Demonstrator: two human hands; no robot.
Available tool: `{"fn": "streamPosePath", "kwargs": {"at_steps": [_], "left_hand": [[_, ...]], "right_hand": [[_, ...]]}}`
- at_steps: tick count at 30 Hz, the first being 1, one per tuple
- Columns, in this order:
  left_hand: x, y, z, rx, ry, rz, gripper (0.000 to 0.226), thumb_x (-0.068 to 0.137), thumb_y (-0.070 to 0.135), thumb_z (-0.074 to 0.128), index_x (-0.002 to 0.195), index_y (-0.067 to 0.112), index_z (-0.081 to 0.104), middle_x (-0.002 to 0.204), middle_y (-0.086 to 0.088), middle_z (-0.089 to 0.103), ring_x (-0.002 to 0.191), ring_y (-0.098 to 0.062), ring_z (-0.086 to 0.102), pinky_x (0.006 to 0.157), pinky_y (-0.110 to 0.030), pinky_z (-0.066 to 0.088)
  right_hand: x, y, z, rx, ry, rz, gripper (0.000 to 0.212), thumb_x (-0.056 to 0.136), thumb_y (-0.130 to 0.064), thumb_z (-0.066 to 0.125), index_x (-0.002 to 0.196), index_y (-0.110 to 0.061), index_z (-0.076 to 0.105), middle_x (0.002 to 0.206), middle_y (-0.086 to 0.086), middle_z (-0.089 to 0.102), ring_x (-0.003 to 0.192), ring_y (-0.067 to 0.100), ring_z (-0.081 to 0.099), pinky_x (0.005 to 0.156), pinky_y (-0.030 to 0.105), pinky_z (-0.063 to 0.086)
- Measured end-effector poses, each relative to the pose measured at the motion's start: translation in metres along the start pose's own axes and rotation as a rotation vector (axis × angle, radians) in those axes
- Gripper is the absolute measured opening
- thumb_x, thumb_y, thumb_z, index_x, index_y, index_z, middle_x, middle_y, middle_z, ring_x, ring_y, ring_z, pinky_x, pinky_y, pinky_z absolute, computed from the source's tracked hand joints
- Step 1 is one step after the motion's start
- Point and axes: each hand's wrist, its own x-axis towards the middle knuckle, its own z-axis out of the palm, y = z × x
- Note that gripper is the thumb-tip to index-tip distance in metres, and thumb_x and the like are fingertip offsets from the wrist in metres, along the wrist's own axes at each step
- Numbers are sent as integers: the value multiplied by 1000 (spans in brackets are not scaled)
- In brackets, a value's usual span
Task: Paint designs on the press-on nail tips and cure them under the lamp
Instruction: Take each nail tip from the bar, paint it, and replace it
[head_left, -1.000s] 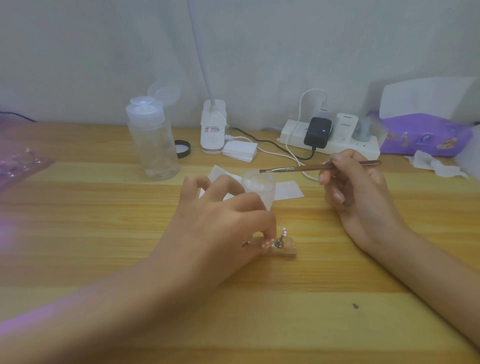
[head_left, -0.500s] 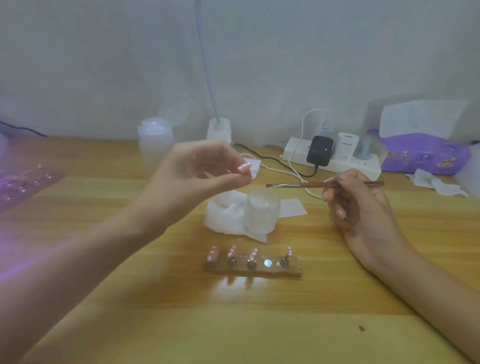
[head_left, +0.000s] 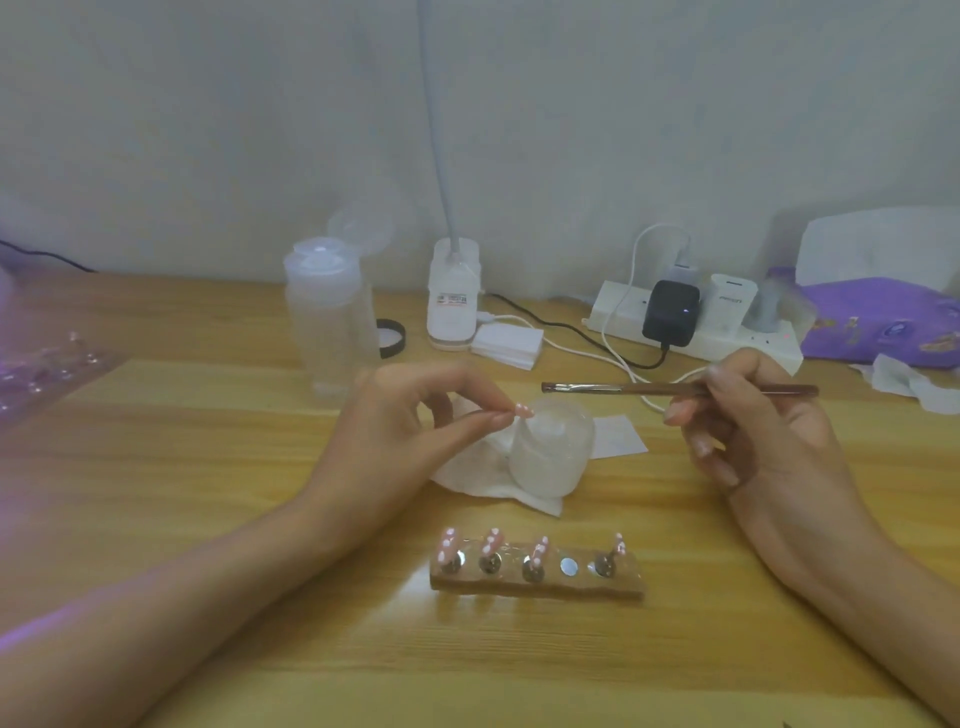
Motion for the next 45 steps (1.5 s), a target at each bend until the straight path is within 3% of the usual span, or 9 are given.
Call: {"fn": "streamPosePath", "kwargs": {"at_steps": [4,7,17,25,30,32,36,41,45], "left_hand": [[0,2,2,1,-11,19,16,83,13,78,77,27,73,79,18,70,63,1,55,61,-14,42],[-2,2,3,1,-28,0,14,83,13,78,76,24,73,80,18,70,62,0,53,60,-19,42],[-4,1,2,20,-36,-17,9,85,25,74,78,29,70,86,19,70,56,-5,44,59,-14,39],[-5,2,2,-4,-56,-38,8,86,23,76,81,27,72,87,12,72,49,-12,37,55,-30,40],[-6,5,3,-22,-48,-79,3,80,30,73,78,29,72,84,14,72,47,-6,35,51,-24,36],[-7,4,3,-32,-48,-94,7,82,25,77,78,30,72,83,15,70,48,-7,35,51,-26,37],[-6,4,2,-37,-48,-124,14,83,18,79,77,29,72,79,14,69,47,-5,34,49,-15,30],[-6,4,2,-43,-52,-123,16,84,17,78,77,30,72,81,13,71,47,-7,34,50,-19,32],[-6,4,1,-47,-53,-116,14,84,18,78,78,29,73,81,12,71,46,-6,33,48,-15,30]], "right_hand": [[1,1,0,-28,-41,1,19,79,-40,67,68,-27,58,68,4,69,51,8,48,41,14,33],[0,2,1,-49,-65,-4,19,84,-37,66,69,-29,59,70,4,71,51,7,50,42,14,34],[-2,0,0,-63,-21,13,23,83,-34,65,68,-25,51,67,4,69,48,7,44,40,14,31],[-2,-1,2,-75,-28,6,23,88,-28,61,66,-28,54,66,5,69,47,7,42,40,14,29],[-2,-2,2,-63,-42,-5,21,87,-31,62,67,-29,56,68,4,70,48,7,44,42,14,30],[-3,-1,3,-85,-52,-3,22,88,-29,61,67,-29,56,68,4,70,48,7,44,42,14,30],[-2,-1,2,-62,-4,1,24,88,-27,63,66,-27,52,63,4,67,46,7,40,40,14,26],[-3,-2,3,-78,-55,-11,20,89,-29,60,68,-30,57,69,5,71,49,8,45,41,16,29],[-2,0,3,-91,-12,8,25,89,-24,63,66,-27,54,64,6,68,47,8,41,40,16,25]]}}
